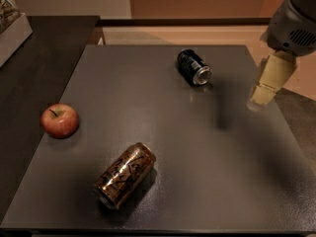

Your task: Move pepsi can near orange can

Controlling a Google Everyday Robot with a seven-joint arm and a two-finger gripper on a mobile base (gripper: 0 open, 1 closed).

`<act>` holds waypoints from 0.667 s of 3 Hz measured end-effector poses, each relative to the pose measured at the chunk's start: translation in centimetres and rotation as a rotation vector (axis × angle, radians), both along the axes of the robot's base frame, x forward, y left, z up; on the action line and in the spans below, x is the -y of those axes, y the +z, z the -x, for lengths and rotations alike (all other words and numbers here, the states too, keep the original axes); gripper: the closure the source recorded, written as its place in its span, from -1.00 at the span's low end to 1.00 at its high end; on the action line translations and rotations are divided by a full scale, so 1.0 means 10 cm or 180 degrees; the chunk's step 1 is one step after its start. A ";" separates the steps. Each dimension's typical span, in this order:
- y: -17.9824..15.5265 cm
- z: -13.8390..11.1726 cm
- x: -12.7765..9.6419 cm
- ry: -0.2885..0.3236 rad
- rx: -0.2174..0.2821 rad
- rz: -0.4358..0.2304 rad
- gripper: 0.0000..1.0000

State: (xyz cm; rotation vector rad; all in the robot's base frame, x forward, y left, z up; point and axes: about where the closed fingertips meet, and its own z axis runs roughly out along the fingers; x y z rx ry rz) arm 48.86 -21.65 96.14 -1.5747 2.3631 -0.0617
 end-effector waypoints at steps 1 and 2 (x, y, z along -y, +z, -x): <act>-0.17 -0.40 0.07 -0.0490 -0.0075 -0.0103 -1.00; -0.30 -0.80 0.09 -0.0989 -0.0119 -0.0186 -1.00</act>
Offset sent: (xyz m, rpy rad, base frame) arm 0.1258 -0.0126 -0.0473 0.0892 0.0679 -0.5188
